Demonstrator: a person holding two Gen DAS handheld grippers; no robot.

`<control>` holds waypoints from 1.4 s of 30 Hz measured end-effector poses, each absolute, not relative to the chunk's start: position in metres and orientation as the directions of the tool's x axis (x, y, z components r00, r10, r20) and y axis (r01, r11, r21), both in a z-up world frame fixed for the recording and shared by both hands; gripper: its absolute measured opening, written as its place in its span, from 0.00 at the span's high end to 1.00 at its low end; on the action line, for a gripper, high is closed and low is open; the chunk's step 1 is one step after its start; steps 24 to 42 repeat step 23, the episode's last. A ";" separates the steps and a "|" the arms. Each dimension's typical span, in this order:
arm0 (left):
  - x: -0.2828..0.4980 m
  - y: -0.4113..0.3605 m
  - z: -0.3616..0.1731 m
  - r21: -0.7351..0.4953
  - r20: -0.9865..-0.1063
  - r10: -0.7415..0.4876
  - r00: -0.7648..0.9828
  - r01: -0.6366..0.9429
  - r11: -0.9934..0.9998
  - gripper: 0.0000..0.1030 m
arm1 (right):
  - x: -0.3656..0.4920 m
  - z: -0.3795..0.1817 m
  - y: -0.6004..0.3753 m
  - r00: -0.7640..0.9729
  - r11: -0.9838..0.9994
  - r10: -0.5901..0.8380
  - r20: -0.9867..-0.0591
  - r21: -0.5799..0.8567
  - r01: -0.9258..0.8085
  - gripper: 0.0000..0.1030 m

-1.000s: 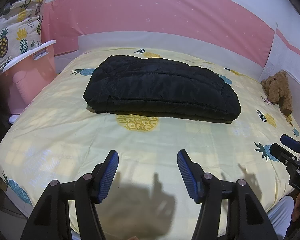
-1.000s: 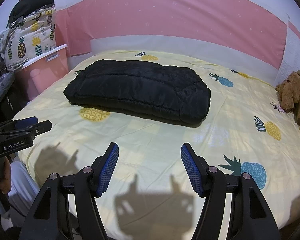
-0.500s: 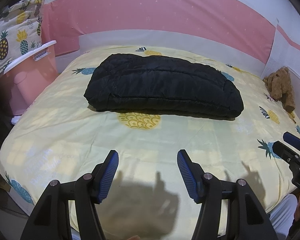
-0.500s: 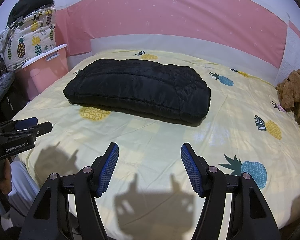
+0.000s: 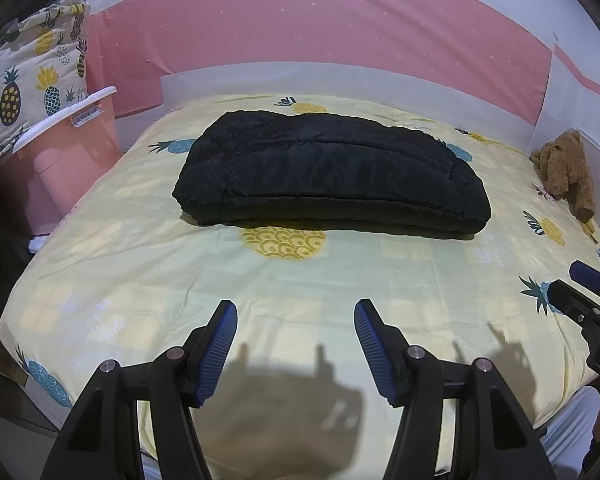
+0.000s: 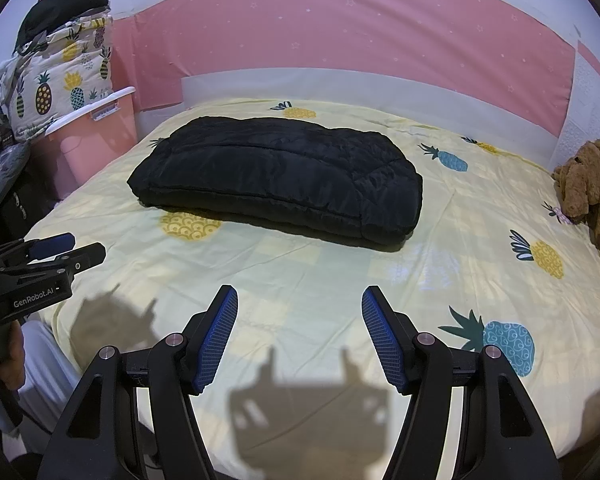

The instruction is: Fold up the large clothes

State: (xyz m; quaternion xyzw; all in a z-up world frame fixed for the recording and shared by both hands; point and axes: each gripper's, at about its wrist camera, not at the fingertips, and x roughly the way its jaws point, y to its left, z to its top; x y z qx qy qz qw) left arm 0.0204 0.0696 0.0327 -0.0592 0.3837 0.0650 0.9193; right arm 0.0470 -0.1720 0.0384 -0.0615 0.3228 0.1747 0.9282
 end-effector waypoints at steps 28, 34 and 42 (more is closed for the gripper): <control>0.016 0.065 0.033 -0.085 -0.693 0.058 0.718 -0.162 0.983 0.41 | 0.043 0.036 -0.170 0.727 0.929 0.286 -0.624 -0.007 -0.371 0.37; 0.016 0.065 0.033 -0.085 -0.693 0.058 0.718 -0.162 0.983 0.41 | 0.043 0.036 -0.170 0.727 0.929 0.286 -0.624 -0.007 -0.371 0.37; 0.016 0.065 0.033 -0.085 -0.693 0.058 0.718 -0.162 0.983 0.41 | 0.043 0.036 -0.170 0.727 0.929 0.286 -0.624 -0.007 -0.371 0.37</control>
